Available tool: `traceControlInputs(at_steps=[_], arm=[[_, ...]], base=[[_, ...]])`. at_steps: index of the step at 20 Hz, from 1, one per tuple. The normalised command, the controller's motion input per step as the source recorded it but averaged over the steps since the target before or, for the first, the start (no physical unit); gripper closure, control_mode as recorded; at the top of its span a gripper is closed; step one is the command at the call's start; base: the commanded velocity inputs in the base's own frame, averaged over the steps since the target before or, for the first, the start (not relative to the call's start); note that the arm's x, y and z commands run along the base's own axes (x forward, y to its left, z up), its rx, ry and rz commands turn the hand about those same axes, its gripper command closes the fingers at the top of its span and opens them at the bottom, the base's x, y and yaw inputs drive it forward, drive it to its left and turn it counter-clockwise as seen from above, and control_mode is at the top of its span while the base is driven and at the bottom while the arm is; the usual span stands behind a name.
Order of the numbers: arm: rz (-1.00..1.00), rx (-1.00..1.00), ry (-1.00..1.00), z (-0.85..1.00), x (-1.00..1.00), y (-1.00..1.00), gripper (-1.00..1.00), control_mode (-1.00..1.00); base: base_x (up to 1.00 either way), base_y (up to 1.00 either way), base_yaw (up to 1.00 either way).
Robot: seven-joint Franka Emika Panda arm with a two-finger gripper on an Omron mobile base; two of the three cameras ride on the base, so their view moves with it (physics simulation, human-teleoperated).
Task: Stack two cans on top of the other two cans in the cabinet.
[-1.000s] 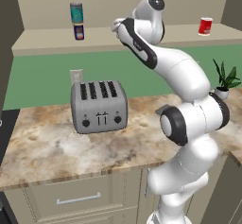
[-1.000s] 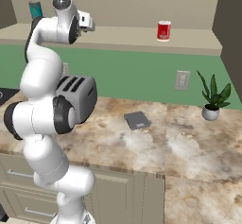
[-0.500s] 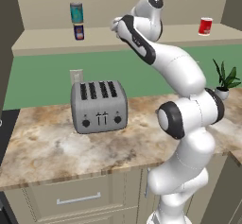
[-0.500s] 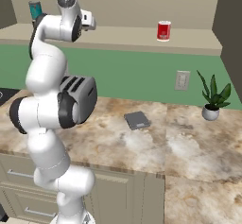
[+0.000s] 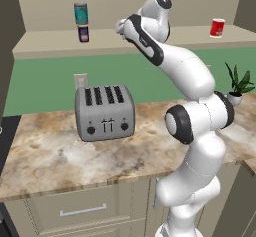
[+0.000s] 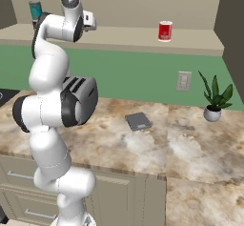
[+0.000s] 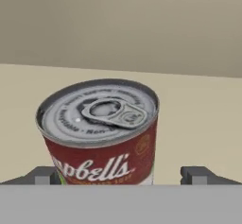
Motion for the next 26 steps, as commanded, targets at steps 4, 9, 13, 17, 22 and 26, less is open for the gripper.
traceControlInputs(at_steps=[4,9,13,17,22,26], arm=[[0.06,0.0,0.0,-0.07,0.03,0.05,-1.0,-1.0],[0.05,0.0,0.0,-0.01,0.0,0.07,1.0,-1.0],[0.0,0.0,0.0,0.0,-0.05,0.0,1.0,-1.0],[-0.01,0.0,-0.01,0.06,-0.14,-0.09,1.0,-1.0],[-0.08,-0.02,0.0,0.06,-0.17,-0.18,1.0,-1.0],[-0.09,-0.03,0.0,0.07,-0.2,-0.23,1.0,-1.0]], base=[[0.0,0.0,0.0],[0.0,0.0,0.0],[0.0,0.0,0.0],[0.0,0.0,0.0],[0.0,0.0,0.0],[0.0,0.0,0.0]])
